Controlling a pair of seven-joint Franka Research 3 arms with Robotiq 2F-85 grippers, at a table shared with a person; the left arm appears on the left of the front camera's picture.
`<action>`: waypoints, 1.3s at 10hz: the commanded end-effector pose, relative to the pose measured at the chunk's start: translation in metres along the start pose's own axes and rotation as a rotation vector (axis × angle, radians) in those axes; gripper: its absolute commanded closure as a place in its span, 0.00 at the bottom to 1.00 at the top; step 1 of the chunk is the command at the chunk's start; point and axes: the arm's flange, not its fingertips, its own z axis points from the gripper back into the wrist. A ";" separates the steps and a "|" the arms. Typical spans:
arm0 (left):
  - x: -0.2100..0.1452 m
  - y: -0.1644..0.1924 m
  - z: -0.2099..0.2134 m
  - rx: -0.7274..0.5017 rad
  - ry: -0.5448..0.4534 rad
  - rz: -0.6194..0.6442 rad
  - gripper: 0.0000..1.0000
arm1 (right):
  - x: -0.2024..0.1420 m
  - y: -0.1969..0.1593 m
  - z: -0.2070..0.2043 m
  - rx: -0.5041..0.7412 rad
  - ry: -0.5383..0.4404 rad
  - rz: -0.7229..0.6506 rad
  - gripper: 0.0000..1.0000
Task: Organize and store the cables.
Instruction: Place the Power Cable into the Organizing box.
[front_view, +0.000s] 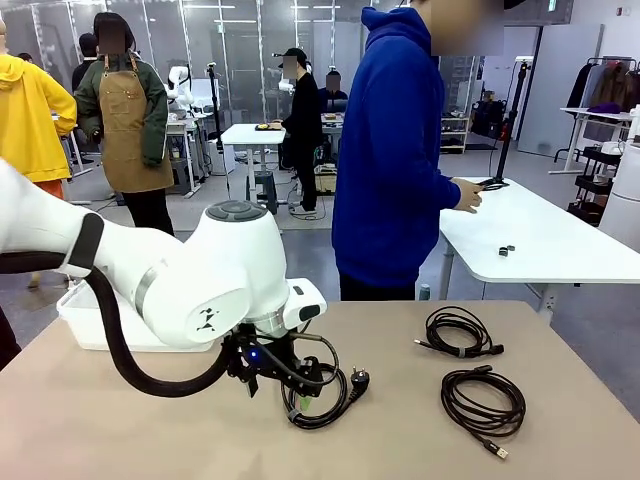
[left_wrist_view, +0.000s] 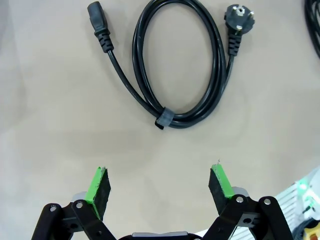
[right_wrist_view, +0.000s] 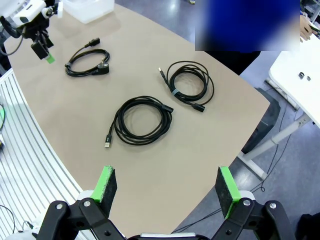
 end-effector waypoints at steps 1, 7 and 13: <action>0.021 -0.004 -0.022 0.008 -0.017 0.022 0.00 | -0.001 0.000 0.001 0.007 0.001 0.016 0.00; 0.035 -0.004 -0.037 0.021 0.019 0.086 0.00 | -0.001 0.000 0.001 0.007 0.001 0.016 0.00; 0.021 -0.025 -0.031 0.156 -0.030 0.661 0.00 | -0.001 0.000 0.001 0.007 0.001 0.016 0.00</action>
